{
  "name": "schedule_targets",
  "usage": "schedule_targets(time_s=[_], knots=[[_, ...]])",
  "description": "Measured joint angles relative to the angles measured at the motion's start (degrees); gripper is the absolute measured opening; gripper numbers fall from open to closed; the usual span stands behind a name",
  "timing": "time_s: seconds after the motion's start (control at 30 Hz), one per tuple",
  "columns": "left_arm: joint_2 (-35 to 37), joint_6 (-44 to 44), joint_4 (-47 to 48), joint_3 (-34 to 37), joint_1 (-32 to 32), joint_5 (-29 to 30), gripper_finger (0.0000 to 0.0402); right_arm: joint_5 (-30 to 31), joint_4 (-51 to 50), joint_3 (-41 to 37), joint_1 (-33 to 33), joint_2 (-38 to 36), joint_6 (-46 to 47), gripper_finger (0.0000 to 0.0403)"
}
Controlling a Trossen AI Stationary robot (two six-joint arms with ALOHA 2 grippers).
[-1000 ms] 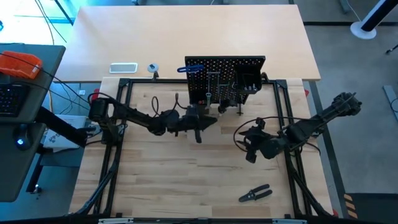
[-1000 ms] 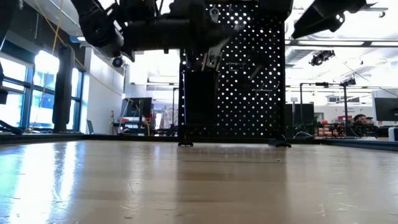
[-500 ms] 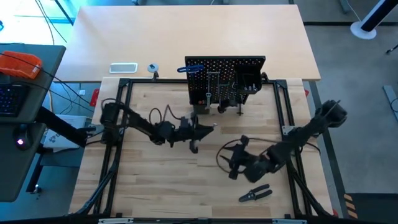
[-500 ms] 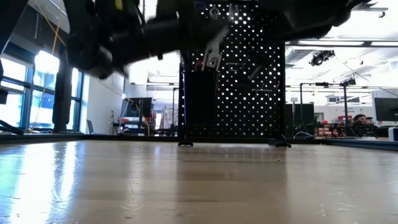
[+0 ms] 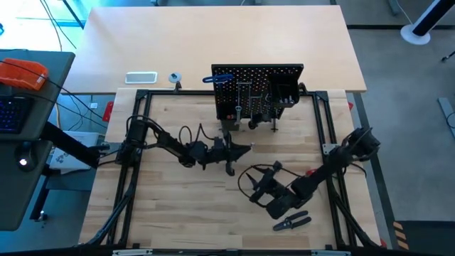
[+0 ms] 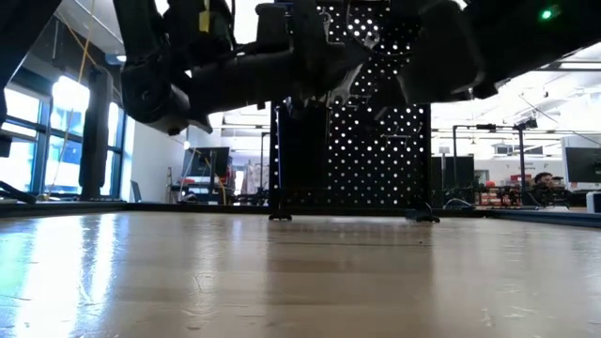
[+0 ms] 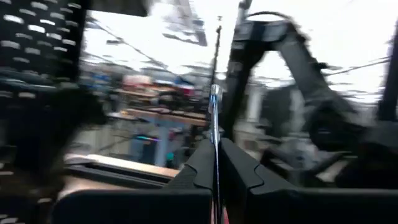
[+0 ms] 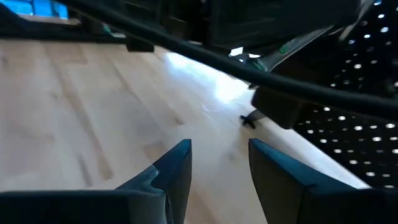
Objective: Hang tools onto peg board
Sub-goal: Hang the wrench on the pegboard
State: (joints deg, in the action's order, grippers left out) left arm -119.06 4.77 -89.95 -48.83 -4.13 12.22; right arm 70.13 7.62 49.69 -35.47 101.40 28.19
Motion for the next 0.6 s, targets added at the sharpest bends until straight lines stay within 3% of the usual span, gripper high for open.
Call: schedule_targets(time_s=[0.13,0.6], knots=[[0.3,-0.8,0.0,0.0,1.5,4.7,0.0,-0.5,-4.3,0.0,2.0,-2.0,0.0,0.0154],[0.2,6.7,2.9,-0.1,6.8,6.4,0.0,-2.3,-9.5,0.0,4.6,-4.4,-0.2,0.0154]])
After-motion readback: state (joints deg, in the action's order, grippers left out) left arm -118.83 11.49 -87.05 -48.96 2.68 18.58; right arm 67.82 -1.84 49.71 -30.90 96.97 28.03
